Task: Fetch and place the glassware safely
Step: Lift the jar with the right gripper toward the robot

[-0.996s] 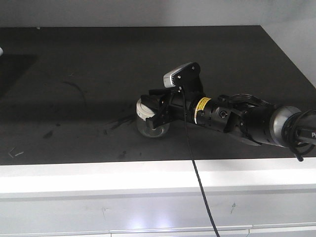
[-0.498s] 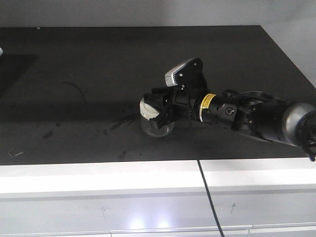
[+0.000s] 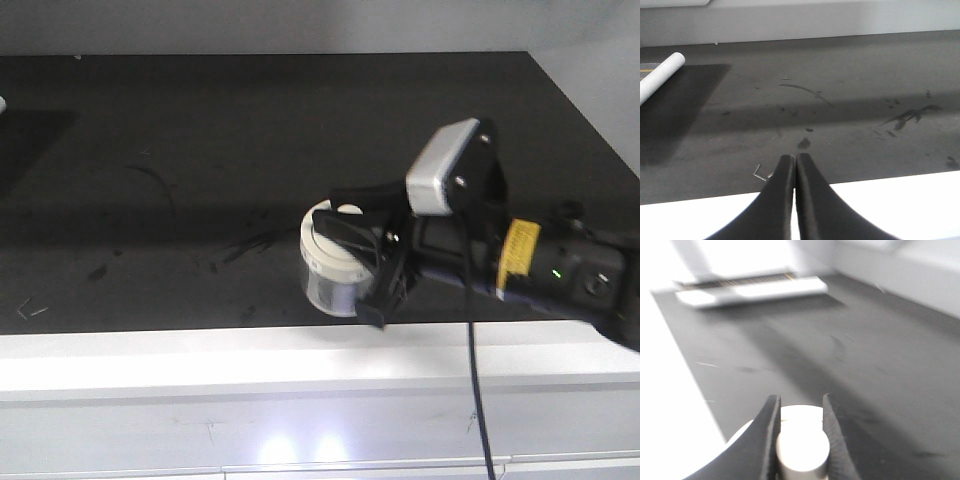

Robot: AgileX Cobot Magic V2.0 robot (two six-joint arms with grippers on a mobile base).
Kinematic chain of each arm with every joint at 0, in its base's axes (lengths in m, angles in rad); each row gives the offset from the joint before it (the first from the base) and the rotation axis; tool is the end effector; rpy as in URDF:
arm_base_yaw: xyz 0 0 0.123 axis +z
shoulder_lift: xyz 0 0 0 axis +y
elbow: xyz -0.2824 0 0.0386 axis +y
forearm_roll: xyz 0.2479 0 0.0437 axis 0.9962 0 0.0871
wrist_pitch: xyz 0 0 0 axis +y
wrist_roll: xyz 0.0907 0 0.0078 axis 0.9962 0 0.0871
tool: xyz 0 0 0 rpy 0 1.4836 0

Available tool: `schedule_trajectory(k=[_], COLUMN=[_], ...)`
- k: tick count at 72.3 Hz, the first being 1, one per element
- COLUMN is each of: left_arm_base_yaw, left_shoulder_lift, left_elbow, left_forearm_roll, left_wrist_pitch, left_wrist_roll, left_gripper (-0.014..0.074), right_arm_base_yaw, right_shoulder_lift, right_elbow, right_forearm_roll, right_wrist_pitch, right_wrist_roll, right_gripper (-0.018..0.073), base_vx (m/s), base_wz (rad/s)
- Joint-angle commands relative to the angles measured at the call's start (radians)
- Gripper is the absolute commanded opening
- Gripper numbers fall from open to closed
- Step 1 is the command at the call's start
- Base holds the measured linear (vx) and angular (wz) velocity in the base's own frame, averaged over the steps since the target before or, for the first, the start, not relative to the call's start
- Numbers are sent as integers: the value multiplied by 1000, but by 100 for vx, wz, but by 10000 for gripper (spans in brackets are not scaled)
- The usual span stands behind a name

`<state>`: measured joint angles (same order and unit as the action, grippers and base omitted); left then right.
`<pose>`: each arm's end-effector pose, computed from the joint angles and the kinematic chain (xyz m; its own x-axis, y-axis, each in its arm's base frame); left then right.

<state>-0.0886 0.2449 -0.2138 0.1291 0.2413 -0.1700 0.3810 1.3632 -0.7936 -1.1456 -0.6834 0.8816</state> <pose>0.0739 -0.0037 0.2482 -0.1840 -0.0284 -0.9825 0.0502 0.9980 -0.0382 0.2456 0.1547 0.2986 -0.0115 -0.1456 -0.9893 -0.8442 0.5317 -0.0684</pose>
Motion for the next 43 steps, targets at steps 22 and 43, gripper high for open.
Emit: schedule_trajectory(k=[22, 43], left_arm_base_yaw=[-8, -8], left_shoulder_lift=[10, 10], left_elbow=[-25, -25], left_forearm_roll=[-7, -7], left_wrist_pitch=[-67, -67], left_wrist_roll=[-7, -7], left_gripper=[-7, -7], right_arm_base_yaw=[-7, -6], right_shoulder_lift=[-309, -389], right_elbow=[257, 283], right_forearm_roll=[52, 53], right_wrist_pitch=[-56, -38], right_wrist_roll=[-2, 5], right_gripper=[-3, -3], base_vx=[0, 0], base_wz=[0, 0])
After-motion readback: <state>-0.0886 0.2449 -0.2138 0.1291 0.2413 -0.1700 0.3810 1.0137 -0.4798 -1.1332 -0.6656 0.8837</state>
